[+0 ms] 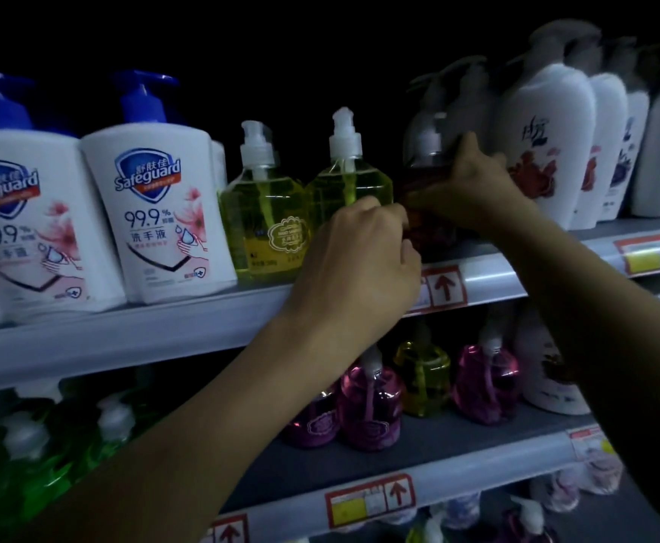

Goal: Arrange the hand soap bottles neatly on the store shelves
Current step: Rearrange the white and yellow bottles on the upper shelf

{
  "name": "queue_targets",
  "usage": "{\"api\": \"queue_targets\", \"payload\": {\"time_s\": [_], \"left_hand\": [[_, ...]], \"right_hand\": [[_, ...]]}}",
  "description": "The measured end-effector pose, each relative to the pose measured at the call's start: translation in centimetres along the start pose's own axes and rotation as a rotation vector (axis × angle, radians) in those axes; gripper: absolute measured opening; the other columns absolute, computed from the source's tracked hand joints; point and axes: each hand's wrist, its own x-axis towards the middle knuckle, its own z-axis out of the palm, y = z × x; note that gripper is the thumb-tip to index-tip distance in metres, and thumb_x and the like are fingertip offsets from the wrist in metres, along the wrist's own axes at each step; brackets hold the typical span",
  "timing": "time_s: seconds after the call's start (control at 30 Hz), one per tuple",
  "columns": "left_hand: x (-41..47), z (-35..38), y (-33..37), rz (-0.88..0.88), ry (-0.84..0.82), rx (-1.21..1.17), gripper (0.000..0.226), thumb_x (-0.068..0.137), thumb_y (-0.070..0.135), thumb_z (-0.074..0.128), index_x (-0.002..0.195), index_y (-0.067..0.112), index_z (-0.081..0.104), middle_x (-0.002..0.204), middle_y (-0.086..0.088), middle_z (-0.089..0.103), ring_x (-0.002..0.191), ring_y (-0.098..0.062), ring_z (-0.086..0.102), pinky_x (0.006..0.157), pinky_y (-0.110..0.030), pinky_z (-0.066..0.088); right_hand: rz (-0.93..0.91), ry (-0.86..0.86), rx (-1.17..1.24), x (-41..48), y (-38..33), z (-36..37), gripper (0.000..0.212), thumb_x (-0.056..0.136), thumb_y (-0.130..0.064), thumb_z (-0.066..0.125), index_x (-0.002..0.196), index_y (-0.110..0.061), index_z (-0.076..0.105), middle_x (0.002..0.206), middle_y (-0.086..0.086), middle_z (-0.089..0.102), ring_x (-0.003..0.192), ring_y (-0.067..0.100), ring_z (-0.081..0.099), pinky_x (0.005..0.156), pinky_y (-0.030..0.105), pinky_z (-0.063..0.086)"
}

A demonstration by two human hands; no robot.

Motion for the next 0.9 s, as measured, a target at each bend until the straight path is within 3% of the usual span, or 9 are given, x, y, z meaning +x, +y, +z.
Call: {"api": "queue_targets", "payload": {"time_s": [0.07,0.17,0.23,0.3,0.43,0.53,0.7,0.83,0.9], "left_hand": [[0.1,0.0,0.0,-0.020,-0.010,-0.031,0.024,0.093,0.017,0.052,0.111,0.011,0.066,0.091,0.003,0.054,0.077,-0.013,0.053,0.068,-0.022,0.041],[0.2,-0.1,0.1,-0.036,-0.021,-0.068,0.030,0.092,0.012,0.052,0.121,0.010,0.061,0.093,0.001,0.056,0.077,-0.011,0.050,0.069,-0.018,0.038],[0.2,-0.2,0.0,-0.050,-0.027,-0.128,0.036,0.093,0.011,0.052,0.130,0.010,0.055,0.100,-0.001,0.061,0.082,-0.011,0.053,0.072,-0.021,0.044],[0.3,-0.3,-0.1,-0.058,-0.017,-0.195,0.043,0.095,0.014,0.052,0.138,0.013,0.046,0.109,-0.001,0.061,0.093,-0.014,0.058,0.082,-0.029,0.051],[0.4,-0.4,0.0,-0.043,-0.047,-0.335,0.053,0.097,0.022,0.052,0.147,0.024,0.032,0.135,0.004,0.048,0.119,-0.011,0.050,0.095,-0.027,0.046],[-0.6,-1.2,0.4,0.015,-0.103,-0.535,0.049,0.098,0.016,0.050,0.145,0.025,0.038,0.135,0.009,0.052,0.123,-0.002,0.048,0.100,-0.019,0.043],[-5.9,-2.1,0.3,0.015,-0.182,-0.818,0.038,0.099,0.015,0.049,0.136,0.021,0.048,0.126,0.008,0.061,0.115,0.000,0.057,0.095,-0.026,0.049],[-12.1,-0.2,-1.9,-0.020,-0.180,-0.787,0.045,0.095,0.016,0.051,0.140,0.021,0.043,0.134,0.002,0.055,0.122,-0.014,0.054,0.097,-0.044,0.048],[-14.8,1.1,-3.5,-0.073,-0.173,-0.769,0.048,0.095,0.023,0.050,0.141,0.021,0.040,0.136,0.001,0.052,0.126,-0.017,0.051,0.099,-0.049,0.044]], "right_hand": [[-0.040,0.012,0.093,-0.7,0.3,-0.3,0.078,0.075,-0.033,0.079,0.134,-0.009,0.034,0.130,0.017,0.049,0.117,0.035,0.052,0.098,0.045,0.048],[-0.142,0.185,0.193,-2.0,1.3,0.1,0.070,0.065,-0.031,0.084,0.121,-0.014,0.046,0.106,-0.001,0.059,0.098,0.020,0.062,0.087,0.039,0.054],[-0.229,0.327,0.267,-3.3,1.7,-0.1,0.066,0.062,-0.027,0.083,0.118,-0.018,0.050,0.102,-0.008,0.061,0.084,0.003,0.061,0.078,0.022,0.053],[-0.334,0.437,0.365,-4.9,1.6,-1.1,0.065,0.065,-0.024,0.082,0.121,-0.018,0.050,0.106,-0.011,0.060,0.082,-0.009,0.057,0.072,0.009,0.046],[-0.436,0.454,0.580,-8.9,0.8,-3.5,0.063,0.075,-0.018,0.076,0.128,-0.025,0.044,0.119,0.001,0.061,0.099,0.011,0.063,0.084,0.030,0.055],[-0.483,0.339,0.647,-12.6,1.0,-3.9,0.063,0.079,-0.013,0.069,0.134,-0.027,0.042,0.125,0.009,0.059,0.108,0.018,0.062,0.085,0.029,0.053],[-0.497,0.211,0.753,-17.5,2.4,-1.3,0.065,0.076,-0.022,0.063,0.136,-0.024,0.039,0.130,0.010,0.055,0.112,0.021,0.061,0.087,0.026,0.050],[-0.496,0.136,0.728,-20.7,3.8,2.3,0.068,0.076,-0.028,0.060,0.137,-0.009,0.037,0.127,0.007,0.053,0.114,0.021,0.058,0.091,0.030,0.048],[-0.484,0.080,0.679,-21.8,4.5,4.1,0.070,0.074,-0.032,0.061,0.137,-0.010,0.039,0.127,0.005,0.054,0.115,0.020,0.057,0.092,0.034,0.048]]}}
